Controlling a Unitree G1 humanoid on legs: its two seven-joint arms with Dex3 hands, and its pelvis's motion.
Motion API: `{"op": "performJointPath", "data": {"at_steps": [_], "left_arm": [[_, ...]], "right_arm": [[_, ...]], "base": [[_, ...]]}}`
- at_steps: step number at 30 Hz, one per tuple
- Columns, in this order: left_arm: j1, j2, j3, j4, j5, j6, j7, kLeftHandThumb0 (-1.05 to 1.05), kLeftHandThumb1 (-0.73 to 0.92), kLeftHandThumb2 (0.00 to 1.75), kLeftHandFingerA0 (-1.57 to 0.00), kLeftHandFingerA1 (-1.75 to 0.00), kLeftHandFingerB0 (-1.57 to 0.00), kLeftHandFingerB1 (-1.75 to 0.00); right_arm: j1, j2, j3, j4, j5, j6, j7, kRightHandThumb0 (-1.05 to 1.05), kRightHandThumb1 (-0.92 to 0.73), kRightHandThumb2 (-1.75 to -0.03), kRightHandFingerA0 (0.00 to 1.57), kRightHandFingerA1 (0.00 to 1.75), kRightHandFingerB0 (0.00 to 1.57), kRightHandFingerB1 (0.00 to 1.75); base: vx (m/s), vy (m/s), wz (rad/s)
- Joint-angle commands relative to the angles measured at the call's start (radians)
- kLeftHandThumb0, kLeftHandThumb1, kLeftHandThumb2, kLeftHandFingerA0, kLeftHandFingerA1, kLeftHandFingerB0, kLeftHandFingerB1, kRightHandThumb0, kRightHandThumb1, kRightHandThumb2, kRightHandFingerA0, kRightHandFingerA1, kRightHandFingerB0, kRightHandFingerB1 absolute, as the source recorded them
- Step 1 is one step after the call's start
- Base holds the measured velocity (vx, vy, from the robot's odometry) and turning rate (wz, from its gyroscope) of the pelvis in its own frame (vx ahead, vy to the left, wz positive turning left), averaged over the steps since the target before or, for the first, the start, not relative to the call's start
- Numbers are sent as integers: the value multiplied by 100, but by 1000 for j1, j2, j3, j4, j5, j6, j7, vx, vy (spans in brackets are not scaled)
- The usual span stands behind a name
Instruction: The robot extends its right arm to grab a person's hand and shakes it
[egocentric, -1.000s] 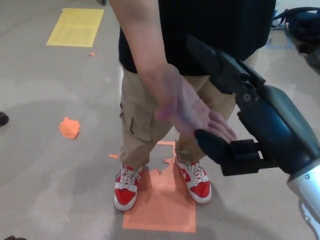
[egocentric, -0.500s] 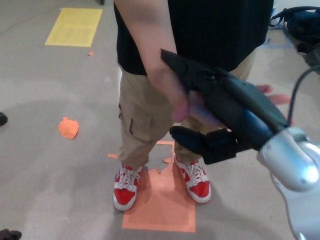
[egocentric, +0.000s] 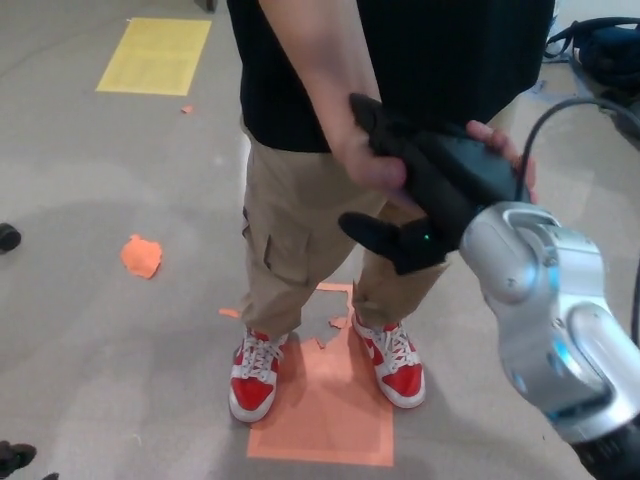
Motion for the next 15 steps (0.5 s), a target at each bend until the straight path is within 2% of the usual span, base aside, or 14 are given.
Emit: {"op": "performJointPath", "data": {"at_steps": [1,3,4,5,7,8,9,12,13,14,15], "left_arm": [[-13,27,10,8,-16,0,-26,-76,91,69,-12,-26,-9,-23],[-10,28,10,9,-15,-7,-22,-75,90,68,-13,-27,-11,-24],[-8,29,9,10,-14,-14,-19,-79,79,77,-11,-31,-8,-26],[-9,33,7,9,-11,-17,-16,-74,72,108,-6,-42,-5,-37],[-11,38,9,8,-11,-18,-12,-75,72,108,-6,-42,-5,-37],[-10,39,10,7,-13,-19,-15,-78,91,69,-14,-27,-12,-25],[-11,39,7,7,-10,-17,-13,-77,74,108,-7,-43,-3,-37],[-14,35,18,9,-23,-9,-20,-77,72,106,-5,-42,-4,-36],[-15,34,17,9,-21,-5,-18,-36,50,108,0,-48,0,-47],[-28,41,19,9,-22,-7,-33,-75,71,106,-9,-44,-2,-38],[-31,42,17,9,-20,-5,-38,-77,91,69,-14,-27,-11,-24]], "right_arm": [[-12,20,1,167,-69,71,-114,-97,-63,-92,0,0,0,0],[-20,31,2,202,-77,74,-139,-96,-62,-91,0,1,0,0],[-25,42,3,230,-85,76,-166,-96,-62,-91,0,1,0,0],[-37,54,1,259,-88,76,-189,-95,-61,-90,0,1,0,0],[-56,77,-4,313,-96,75,-240,-94,-60,-89,0,1,0,0],[-61,83,-4,332,-104,76,-264,-92,-59,-88,0,2,0,0],[-67,94,-3,366,-119,81,-310,-87,-55,-84,0,3,0,0],[-70,111,-14,421,-130,65,-410,-80,-50,-78,0,5,0,0],[-70,113,-16,443,-138,58,-453,-76,-48,-75,0,5,0,0],[-88,120,-35,477,-124,36,-495,-69,-43,-71,0,6,0,0],[-89,120,-43,489,-118,23,-520,-63,-38,-67,0,6,0,0]], "base": [[0,0,0],[0,0,0],[0,0,0],[0,0,0],[0,0,0],[0,0,0],[0,0,0],[0,0,0],[0,0,0],[0,0,0],[0,0,0]]}}
